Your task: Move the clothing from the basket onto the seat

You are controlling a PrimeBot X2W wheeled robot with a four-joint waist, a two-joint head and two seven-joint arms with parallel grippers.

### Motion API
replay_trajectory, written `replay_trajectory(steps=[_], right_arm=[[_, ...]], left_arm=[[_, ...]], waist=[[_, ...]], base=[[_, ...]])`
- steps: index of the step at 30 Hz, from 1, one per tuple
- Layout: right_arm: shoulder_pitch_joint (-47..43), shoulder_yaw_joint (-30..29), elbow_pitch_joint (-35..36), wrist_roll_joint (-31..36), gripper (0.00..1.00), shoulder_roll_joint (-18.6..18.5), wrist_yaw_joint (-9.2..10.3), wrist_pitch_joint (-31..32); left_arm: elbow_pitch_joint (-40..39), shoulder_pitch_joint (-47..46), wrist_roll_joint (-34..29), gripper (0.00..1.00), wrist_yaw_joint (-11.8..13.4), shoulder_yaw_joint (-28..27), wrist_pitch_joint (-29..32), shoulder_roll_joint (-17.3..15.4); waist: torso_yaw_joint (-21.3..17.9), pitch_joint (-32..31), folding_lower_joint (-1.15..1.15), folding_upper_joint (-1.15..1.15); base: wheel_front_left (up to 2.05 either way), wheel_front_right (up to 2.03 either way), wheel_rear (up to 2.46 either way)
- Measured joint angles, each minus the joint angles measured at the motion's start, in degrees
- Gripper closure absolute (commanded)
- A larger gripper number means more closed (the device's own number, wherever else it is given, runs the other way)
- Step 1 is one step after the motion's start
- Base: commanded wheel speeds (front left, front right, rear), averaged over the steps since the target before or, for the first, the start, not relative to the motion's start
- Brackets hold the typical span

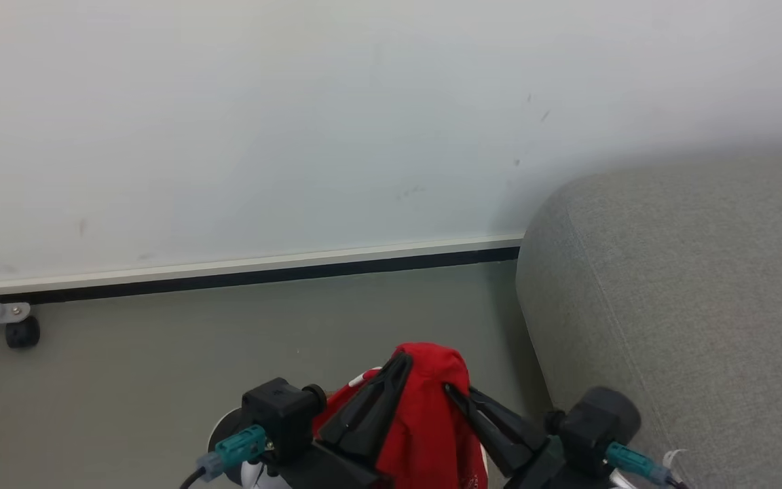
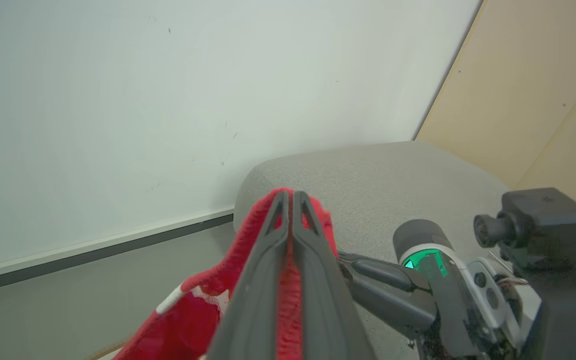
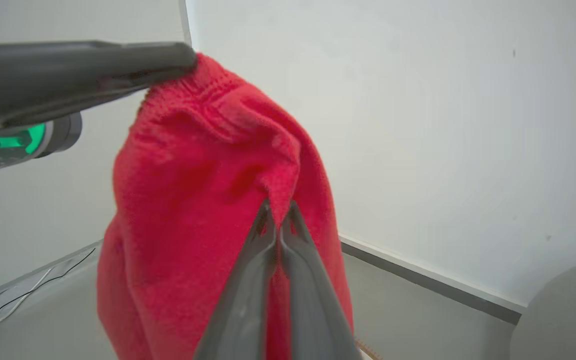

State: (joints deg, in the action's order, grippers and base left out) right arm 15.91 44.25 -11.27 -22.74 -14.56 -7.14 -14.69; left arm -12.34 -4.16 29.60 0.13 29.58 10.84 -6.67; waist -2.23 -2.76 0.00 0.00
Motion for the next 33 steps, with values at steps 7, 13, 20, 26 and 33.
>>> replay_trajectory(steps=[7, 13, 20, 26, 33], right_arm=[[-1.3, -2.9, 3.2, -0.1, 1.00, -4.2, 0.20, 0.0], [-5.1, -5.8, 6.9, -0.1, 1.00, -6.9, 3.48, 0.0], [-11.2, -8.6, 11.8, -1.0, 1.00, -8.5, 7.67, 0.0], [-10.6, -10.7, 14.9, -3.7, 1.00, -7.7, 8.03, 0.0], [-0.5, -17.6, 12.5, -10.3, 1.00, -3.7, 7.00, 0.0]], left_arm=[[3.0, 1.5, 0.0, 0.00, 1.5, -1.0, -0.7, 0.2], [5.9, 1.4, 0.0, 0.00, 0.2, 2.8, -1.4, 1.4], [8.2, 0.9, -0.2, 0.00, -1.7, 6.5, -2.0, 1.8], [7.3, 0.7, -1.4, 0.00, -1.6, 5.9, -3.9, 1.9], [6.3, 0.7, -4.3, 0.00, -0.1, 4.9, -5.0, 0.6]], waist=[[-3.6, 0.5, 0.00, 0.00], [-7.1, 1.1, 0.00, 0.00], [-12.5, 2.6, 0.00, 0.00], [-16.9, 5.4, 0.00, 0.00], [-21.3, 10.6, 0.00, 0.00]], base=[[0.00, 0.00, 0.00], [0.00, 0.00, 0.00], [0.00, 0.00, 0.00], [0.00, 0.00, 0.00], [0.00, 0.00, 0.00]])
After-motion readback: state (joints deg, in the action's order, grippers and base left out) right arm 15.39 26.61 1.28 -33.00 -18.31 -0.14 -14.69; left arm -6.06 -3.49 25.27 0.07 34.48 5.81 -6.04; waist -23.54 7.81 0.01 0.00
